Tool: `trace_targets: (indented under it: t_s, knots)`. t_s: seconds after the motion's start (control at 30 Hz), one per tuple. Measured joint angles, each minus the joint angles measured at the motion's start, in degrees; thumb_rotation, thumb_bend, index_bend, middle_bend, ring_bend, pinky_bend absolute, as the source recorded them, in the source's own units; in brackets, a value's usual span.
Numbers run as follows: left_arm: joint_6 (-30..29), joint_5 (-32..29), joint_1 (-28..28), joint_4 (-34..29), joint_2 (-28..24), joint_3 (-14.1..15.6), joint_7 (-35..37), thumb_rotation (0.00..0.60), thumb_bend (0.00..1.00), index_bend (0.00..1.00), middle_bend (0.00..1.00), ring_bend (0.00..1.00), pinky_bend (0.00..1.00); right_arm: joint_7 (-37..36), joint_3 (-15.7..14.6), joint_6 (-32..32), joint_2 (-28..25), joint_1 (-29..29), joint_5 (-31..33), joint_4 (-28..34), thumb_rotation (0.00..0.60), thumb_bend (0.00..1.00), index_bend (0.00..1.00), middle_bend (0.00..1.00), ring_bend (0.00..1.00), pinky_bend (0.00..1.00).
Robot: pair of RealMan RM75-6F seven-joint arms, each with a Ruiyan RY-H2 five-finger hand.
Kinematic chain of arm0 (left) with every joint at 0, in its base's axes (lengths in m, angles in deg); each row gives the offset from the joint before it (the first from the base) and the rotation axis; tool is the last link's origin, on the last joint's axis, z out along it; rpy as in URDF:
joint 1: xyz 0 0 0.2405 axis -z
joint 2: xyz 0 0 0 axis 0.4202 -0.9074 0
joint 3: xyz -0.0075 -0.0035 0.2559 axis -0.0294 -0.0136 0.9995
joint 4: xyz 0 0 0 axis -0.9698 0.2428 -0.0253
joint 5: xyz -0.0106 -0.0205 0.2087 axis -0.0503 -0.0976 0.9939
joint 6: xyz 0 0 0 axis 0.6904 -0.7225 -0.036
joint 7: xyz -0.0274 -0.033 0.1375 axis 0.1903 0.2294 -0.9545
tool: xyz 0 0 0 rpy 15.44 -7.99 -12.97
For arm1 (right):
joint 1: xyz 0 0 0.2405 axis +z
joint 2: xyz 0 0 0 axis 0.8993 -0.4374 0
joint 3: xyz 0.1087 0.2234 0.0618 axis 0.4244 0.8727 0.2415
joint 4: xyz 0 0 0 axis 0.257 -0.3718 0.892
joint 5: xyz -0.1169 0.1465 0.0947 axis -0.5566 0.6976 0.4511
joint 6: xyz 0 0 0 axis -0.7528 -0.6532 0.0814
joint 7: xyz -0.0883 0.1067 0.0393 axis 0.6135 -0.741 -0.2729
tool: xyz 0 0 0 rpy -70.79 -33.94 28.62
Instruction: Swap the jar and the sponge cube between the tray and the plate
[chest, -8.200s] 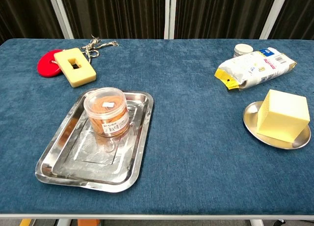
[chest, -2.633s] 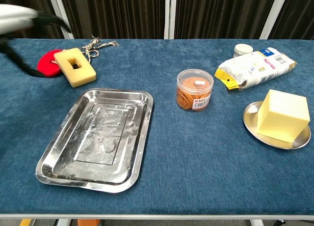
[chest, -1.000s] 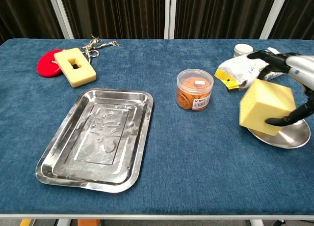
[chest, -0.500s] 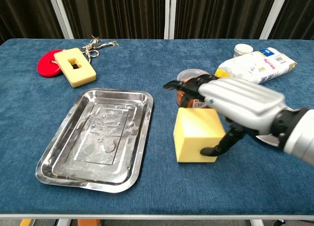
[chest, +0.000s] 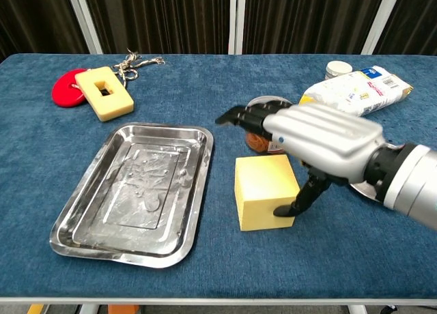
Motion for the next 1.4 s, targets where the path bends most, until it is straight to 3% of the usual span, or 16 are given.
trace_targets:
  t_s: [0.2,0.53,0.8,1.07,1.2,1.4]
  knots:
    - [0.5,0.1,-0.1,-0.3,-0.1,-0.3,0.2,0.600,0.02,0.17,0.14,0.08,0.23,-0.2,2.8,-5.0,-3.6,-0.4,-1.4,2.3,0.600,0.01,0.00,0.01,0.00,0.00]
    - [0.9,0.1,-0.3,-0.7,-0.5,-0.7,0.0,0.600,0.02,0.17,0.14,0.08,0.23,-2.0,7.9,-4.6,-9.5,0.2,7.5,3.2,0.600,0.03,0.00,0.02,0.00,0.00]
    - [2.1,0.2,-0.1,-0.6,-0.1,-0.7,-0.3,0.600,0.02,0.17,0.14,0.08,0.23,-1.5,9.1,2.0,-7.7,4.1,16.1,-3.5,0.600,0.04,0.00,0.04,0.00,0.00]
    - [2.5,0.2,-0.3,0.1,0.1,-0.8,0.2,0.600,0.02,0.17,0.14,0.08,0.23,-0.7,9.3,8.8,-1.5,10.3,22.8,-12.7,0.600,0.04,0.00,0.06,0.00,0.01]
    - [2.4,0.2,-0.5,0.5,0.3,-0.9,0.7,0.600,0.02,0.18,0.14,0.08,0.23,-0.6,9.4,10.1,1.1,12.7,23.8,-15.7,0.600,0.07,0.02,0.17,0.04,0.19]
    - [2.6,0.4,-0.6,1.4,0.6,-0.9,1.5,0.600,0.02,0.18,0.14,0.08,0.23,1.0,8.7,9.4,3.1,14.0,25.5,-17.4,0.600,0.17,0.23,0.34,0.24,0.47]
